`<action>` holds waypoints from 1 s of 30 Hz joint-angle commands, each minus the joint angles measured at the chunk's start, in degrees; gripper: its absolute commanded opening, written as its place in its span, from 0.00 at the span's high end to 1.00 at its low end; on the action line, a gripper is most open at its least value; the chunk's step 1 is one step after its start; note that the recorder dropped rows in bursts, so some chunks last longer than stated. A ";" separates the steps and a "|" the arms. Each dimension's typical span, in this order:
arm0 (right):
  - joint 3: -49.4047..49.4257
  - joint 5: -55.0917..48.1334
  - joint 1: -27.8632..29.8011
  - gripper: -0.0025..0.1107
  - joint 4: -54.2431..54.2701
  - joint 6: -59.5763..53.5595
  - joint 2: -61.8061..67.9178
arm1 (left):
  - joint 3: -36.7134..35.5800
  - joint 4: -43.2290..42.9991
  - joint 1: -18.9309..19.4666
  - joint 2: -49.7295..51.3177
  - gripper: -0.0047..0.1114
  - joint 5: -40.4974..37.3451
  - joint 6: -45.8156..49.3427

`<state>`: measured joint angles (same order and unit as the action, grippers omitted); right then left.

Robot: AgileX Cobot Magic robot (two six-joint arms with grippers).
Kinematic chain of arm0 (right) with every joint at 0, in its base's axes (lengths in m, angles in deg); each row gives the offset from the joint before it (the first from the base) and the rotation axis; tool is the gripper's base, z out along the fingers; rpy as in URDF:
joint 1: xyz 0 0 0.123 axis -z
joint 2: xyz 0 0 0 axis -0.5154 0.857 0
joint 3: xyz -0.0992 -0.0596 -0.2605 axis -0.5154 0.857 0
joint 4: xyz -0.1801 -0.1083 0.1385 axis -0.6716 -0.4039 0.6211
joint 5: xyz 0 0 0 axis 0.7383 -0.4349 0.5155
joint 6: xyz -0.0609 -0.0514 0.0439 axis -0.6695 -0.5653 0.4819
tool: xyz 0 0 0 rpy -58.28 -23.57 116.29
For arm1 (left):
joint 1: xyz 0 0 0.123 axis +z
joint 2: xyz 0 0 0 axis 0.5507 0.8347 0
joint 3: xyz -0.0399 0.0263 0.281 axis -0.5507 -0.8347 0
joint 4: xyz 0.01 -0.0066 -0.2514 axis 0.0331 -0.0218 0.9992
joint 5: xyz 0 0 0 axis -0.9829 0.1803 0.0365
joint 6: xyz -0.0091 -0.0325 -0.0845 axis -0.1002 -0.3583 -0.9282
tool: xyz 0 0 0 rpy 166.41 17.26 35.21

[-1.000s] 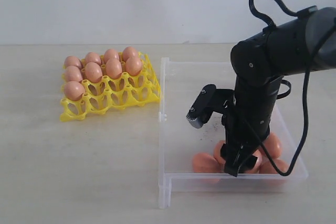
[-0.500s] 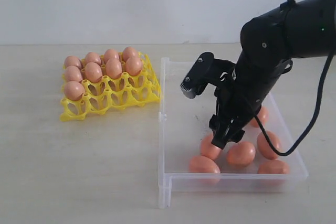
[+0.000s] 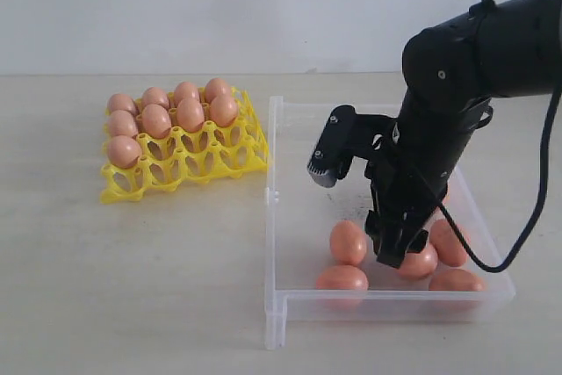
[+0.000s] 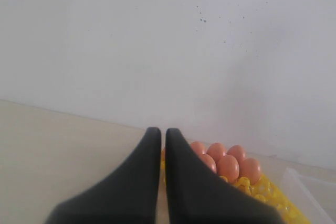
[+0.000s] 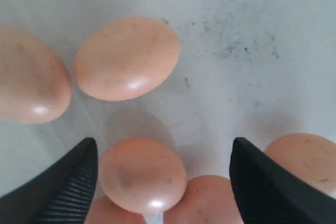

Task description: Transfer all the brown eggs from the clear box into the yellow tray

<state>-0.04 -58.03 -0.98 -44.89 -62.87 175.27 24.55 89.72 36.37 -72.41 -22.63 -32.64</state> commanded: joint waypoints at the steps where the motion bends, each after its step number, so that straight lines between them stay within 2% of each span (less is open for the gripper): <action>1: -0.25 -3.28 0.04 0.42 1.60 -8.29 -0.66 | 0.15 0.19 -0.24 -0.16 0.93 0.00 0.52; 7: -0.11 -6.00 0.04 0.43 -1.53 -11.68 -0.66 | 0.15 0.19 -0.24 -0.16 0.93 0.00 0.52; 13: 0.13 -7.10 0.04 0.61 -2.09 -14.77 -0.66 | 0.15 0.19 -0.24 -0.16 0.93 0.00 0.52; 17: 0.13 -6.28 0.04 0.63 -5.40 -12.71 -0.66 | 0.15 0.19 -0.24 -0.16 0.93 0.00 0.52; 18: 0.13 -5.47 0.04 0.63 -7.26 -9.74 -0.66 | 0.15 0.19 -0.24 -0.16 0.93 0.00 0.52; 20: -0.01 0.49 0.17 0.63 -17.62 13.96 -0.66 | 0.15 0.19 -0.24 -0.16 0.93 0.00 0.52; 21: -0.94 3.11 0.80 0.63 -26.36 39.79 -0.66 | 0.15 0.19 -0.24 -0.16 0.93 0.00 0.52; 22: -1.51 2.83 1.15 0.63 -28.58 47.92 -0.66 | 0.15 0.19 -0.24 -0.16 0.93 0.00 0.52; 25: -2.69 0.10 2.89 0.63 -19.14 41.31 -0.66 | 0.15 0.19 -0.24 -0.16 0.93 0.00 0.52; 30: -7.93 -6.99 2.88 0.63 -17.50 44.57 4.97 | 0.15 0.19 -0.24 -0.16 0.93 0.00 0.52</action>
<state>-5.59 -62.26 1.38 -62.85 -20.39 177.96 24.55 89.72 36.37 -72.41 -22.63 -32.64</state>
